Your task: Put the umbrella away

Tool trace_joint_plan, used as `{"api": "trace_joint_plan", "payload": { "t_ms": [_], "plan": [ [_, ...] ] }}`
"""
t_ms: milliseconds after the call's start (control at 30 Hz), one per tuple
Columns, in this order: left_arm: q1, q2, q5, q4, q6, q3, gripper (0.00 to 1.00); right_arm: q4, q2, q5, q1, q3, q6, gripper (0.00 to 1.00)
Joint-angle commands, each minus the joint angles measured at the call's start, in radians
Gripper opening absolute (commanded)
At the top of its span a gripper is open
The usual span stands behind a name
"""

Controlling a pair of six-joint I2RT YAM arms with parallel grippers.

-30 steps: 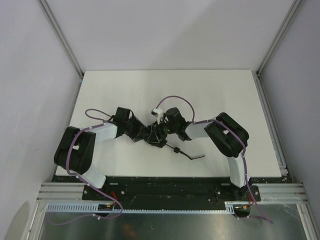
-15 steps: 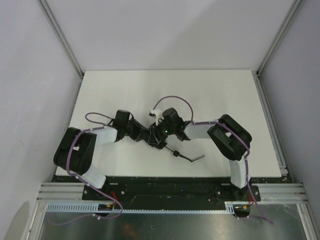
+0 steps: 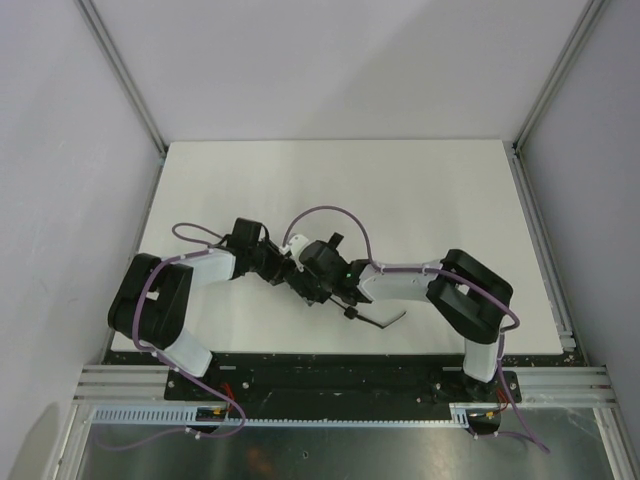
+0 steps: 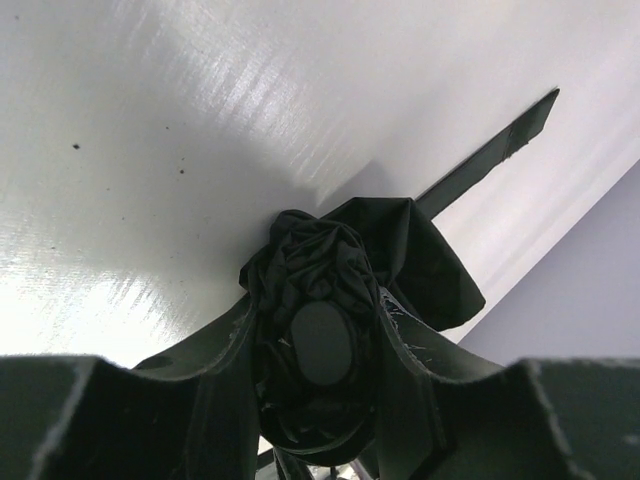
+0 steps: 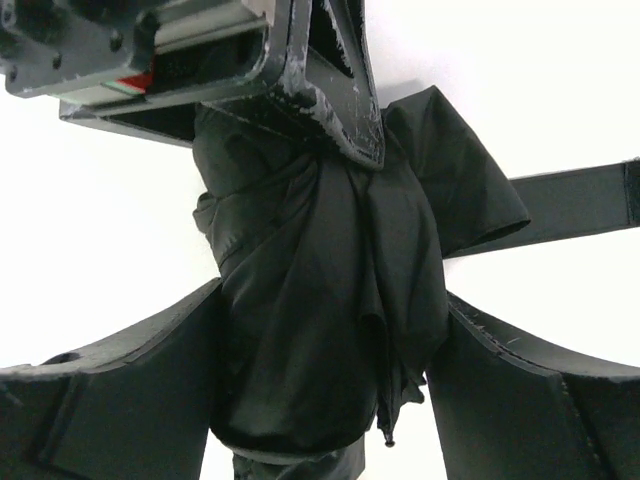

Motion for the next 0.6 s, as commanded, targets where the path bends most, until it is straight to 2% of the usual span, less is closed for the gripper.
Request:
{"api": "trace_joint_plan", "payload": {
  "t_ms": [0,67,233,300,467,500,533,567],
  "plan": [
    [0.002,0.069,-0.154,-0.259,0.048,-0.062,0.0,-0.044,0.074,0.078,0.012,0.051,-0.054,0.74],
    [0.002,0.069,-0.149,-0.26,0.044,-0.06,0.0,-0.045,0.115,0.082,0.012,0.073,-0.043,0.65],
    [-0.003,0.039,-0.162,-0.268,0.047,-0.051,0.0,-0.078,0.182,0.036,-0.012,0.086,0.018,0.17],
    [-0.005,0.026,-0.158,-0.268,0.056,-0.044,0.0,-0.08,0.202,-0.033,-0.028,0.07,0.046,0.05],
    [-0.005,-0.007,-0.15,-0.267,0.114,-0.002,0.0,-0.044,0.24,-0.271,-0.071,0.02,0.15,0.0],
    [-0.005,-0.017,-0.151,-0.267,0.131,0.01,0.08,-0.03,0.247,-0.313,-0.081,0.005,0.175,0.0],
    [-0.003,-0.028,-0.154,-0.265,0.146,0.022,0.19,-0.002,0.256,-0.358,-0.092,-0.01,0.2,0.0],
    [-0.001,-0.042,-0.16,-0.262,0.163,0.033,0.35,0.018,0.266,-0.398,-0.103,-0.021,0.221,0.0]
  ]
}}
